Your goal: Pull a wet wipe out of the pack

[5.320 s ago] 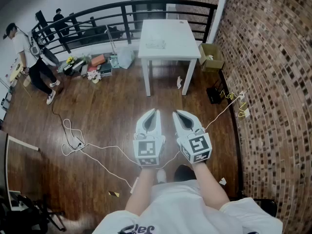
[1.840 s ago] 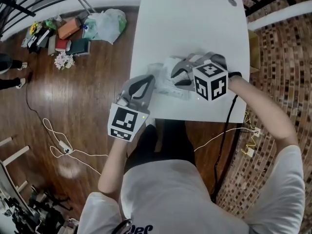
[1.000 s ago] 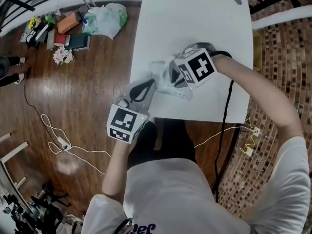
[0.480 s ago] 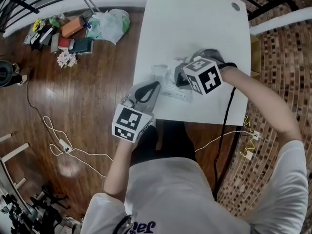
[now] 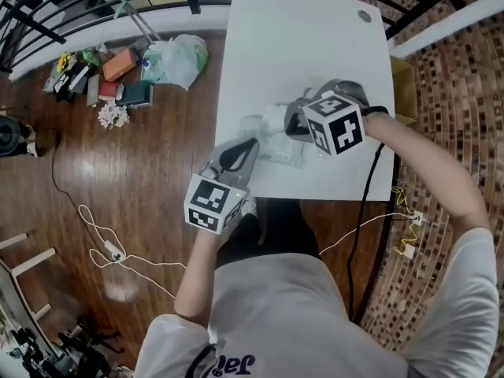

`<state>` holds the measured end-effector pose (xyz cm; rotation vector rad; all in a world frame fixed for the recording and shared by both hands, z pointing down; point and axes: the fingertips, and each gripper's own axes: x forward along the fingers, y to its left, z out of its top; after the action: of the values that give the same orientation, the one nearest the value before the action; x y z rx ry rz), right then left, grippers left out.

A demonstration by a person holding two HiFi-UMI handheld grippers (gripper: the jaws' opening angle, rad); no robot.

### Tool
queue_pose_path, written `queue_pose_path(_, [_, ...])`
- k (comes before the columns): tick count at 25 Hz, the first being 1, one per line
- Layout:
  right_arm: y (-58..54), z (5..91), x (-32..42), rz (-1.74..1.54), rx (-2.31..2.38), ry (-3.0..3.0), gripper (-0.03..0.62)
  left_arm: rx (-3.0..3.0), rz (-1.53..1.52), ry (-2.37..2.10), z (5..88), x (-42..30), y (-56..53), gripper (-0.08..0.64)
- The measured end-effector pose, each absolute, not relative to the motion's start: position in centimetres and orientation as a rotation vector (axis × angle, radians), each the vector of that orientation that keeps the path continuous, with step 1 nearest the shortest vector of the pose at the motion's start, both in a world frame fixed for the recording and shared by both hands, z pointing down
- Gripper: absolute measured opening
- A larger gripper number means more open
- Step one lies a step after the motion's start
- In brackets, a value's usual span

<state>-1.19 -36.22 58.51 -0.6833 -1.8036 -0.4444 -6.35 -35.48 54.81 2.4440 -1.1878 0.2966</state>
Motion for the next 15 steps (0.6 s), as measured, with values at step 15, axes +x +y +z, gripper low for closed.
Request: queue_pose_path(15, [-41.0, 42.4, 1.3, -0.556, -0.307, -1.991, -0.011, 2.486, 0.211, -1.255, 50.6, -6.7, -36.4, 0.016])
